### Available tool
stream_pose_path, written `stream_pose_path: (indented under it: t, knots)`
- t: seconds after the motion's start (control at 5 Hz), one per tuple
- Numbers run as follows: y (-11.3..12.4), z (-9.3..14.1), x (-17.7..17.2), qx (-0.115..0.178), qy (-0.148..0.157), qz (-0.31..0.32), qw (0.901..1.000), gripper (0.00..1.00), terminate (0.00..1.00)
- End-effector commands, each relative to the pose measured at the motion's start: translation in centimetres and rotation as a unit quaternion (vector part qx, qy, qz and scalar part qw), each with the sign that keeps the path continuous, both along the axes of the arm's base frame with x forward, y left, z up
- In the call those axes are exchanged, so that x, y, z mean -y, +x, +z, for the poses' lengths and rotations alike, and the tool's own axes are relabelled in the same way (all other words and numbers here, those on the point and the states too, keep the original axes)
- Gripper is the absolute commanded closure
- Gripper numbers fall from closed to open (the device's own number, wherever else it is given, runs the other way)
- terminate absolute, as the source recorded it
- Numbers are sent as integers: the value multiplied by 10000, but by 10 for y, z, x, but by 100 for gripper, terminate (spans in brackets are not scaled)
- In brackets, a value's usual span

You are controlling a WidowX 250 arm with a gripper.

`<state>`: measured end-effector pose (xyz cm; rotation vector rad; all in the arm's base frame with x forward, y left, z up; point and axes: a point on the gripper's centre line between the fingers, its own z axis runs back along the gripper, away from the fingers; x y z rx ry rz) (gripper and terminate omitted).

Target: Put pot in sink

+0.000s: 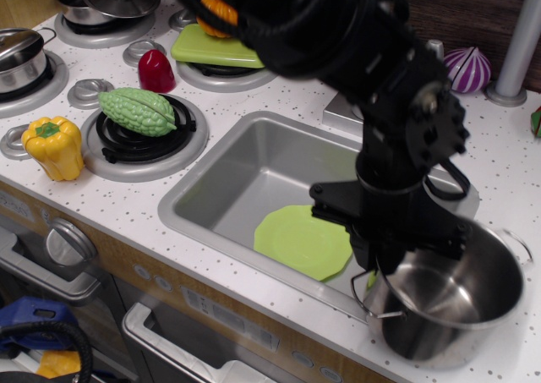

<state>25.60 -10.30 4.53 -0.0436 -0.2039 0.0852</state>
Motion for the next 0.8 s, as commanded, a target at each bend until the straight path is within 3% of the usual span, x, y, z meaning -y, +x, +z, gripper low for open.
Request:
stream_pose_path:
  t: [0.0,0.2,0.4,0.6]
  knots:
    - [23,43,-37,101,176,-237,9995,100,0]
    - [39,51,-79,192,583,-598,9963,100,0]
    - [61,37,-114,577,718,-889,9918,100,0]
    - [74,11,-125,1023,816,-977,9866,100,0]
